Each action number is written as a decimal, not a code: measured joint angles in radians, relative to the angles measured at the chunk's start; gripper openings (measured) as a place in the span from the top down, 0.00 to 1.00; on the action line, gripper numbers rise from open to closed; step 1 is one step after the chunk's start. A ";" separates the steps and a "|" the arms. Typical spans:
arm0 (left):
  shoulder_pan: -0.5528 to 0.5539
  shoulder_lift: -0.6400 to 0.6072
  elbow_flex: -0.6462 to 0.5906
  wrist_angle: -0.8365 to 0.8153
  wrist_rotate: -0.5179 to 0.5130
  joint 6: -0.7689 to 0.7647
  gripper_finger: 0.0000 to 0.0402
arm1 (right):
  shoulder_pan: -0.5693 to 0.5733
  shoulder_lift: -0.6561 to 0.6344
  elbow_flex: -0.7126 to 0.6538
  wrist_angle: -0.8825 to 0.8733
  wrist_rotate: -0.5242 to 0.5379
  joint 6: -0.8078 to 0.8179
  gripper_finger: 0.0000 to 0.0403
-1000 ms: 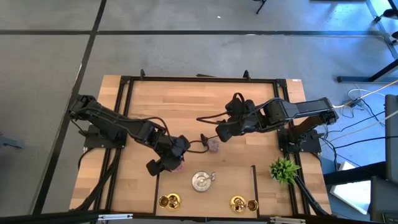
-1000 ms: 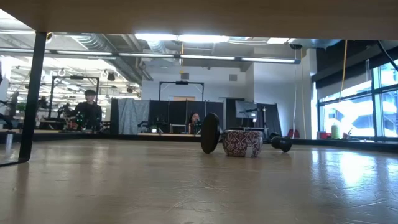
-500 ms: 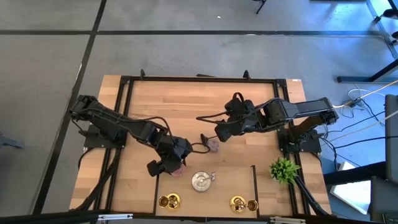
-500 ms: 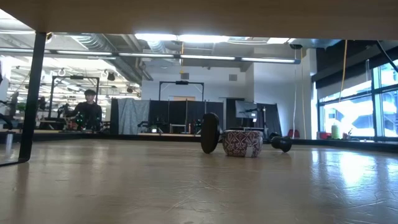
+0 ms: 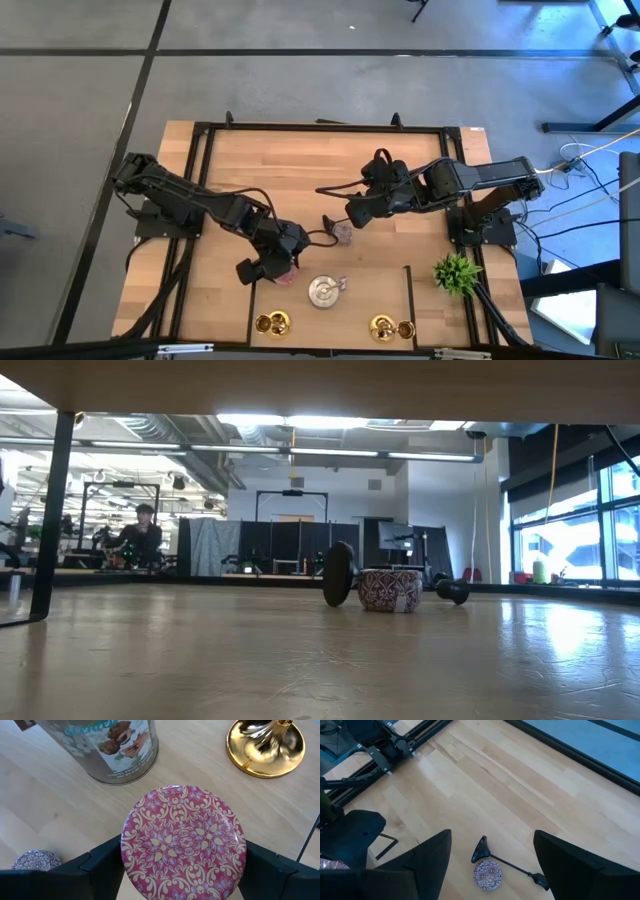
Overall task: Pick & Place candle stick holders
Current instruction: Put the pink scented candle on the shelf
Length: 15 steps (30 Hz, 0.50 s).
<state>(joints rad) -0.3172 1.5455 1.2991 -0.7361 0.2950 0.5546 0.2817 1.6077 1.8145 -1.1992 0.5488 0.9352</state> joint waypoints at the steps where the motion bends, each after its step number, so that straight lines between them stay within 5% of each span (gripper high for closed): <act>1: 0.000 0.000 0.000 0.000 0.003 0.000 0.23 | 0.000 0.000 0.000 0.000 0.000 0.000 0.29; 15: -0.002 0.000 0.000 0.000 -0.010 -0.009 0.22 | 0.000 0.000 0.000 0.000 0.000 -0.008 0.29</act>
<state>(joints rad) -0.3191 1.5455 1.2987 -0.7364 0.2848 0.5460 0.2819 1.6077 1.8145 -1.1992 0.5488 0.9276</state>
